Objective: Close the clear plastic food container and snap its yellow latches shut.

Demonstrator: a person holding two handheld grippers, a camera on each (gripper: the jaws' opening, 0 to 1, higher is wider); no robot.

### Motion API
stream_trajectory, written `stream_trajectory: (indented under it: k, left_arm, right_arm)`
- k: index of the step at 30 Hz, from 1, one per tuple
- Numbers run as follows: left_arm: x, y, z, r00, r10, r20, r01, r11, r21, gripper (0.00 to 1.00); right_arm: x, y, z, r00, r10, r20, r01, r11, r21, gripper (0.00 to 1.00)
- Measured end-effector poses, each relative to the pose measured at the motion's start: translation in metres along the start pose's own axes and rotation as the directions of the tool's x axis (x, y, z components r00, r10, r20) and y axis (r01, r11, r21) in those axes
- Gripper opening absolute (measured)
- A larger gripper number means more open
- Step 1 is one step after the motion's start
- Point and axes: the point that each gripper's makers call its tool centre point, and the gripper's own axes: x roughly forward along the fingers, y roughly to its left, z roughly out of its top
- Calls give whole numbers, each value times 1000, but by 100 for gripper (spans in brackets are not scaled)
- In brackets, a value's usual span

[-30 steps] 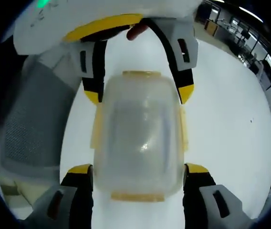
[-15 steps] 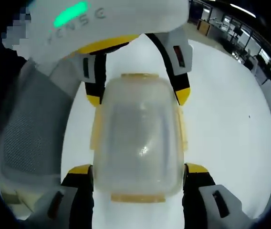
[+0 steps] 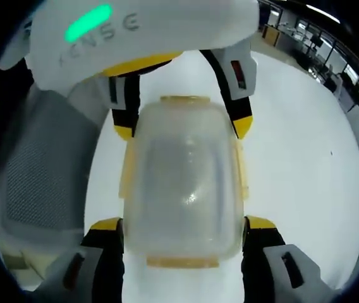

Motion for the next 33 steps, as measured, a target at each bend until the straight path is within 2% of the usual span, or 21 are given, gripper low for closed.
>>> stream_trajectory:
  k: [4,12,19,24,33]
  left_arm:
    - [0,0,0,1000,-2,-3,2,1000,-1,82]
    - [0,0,0,1000,-2,12,2,1000,-5,82]
    - [-1,-1,1,998,2,56,-1,1000,-11,82]
    - [-1,-2,1,999,3,50,-3,1000,-11,81]
    - [-2,-2,-1,998,3,65,-2,1000,-10,82]
  right_arm:
    - [0,-1,1,1000,-2,20,2,1000,1,77]
    - [1,0,2,1000,-14,18,14,1000,10,77]
    - [1,1,3,1000,-19,19,19,1000,15,77]
    - [2,1,4,1000,-20,5,20,1000,13,77]
    - [3,1,6,999,-26,25,26,999,20,77]
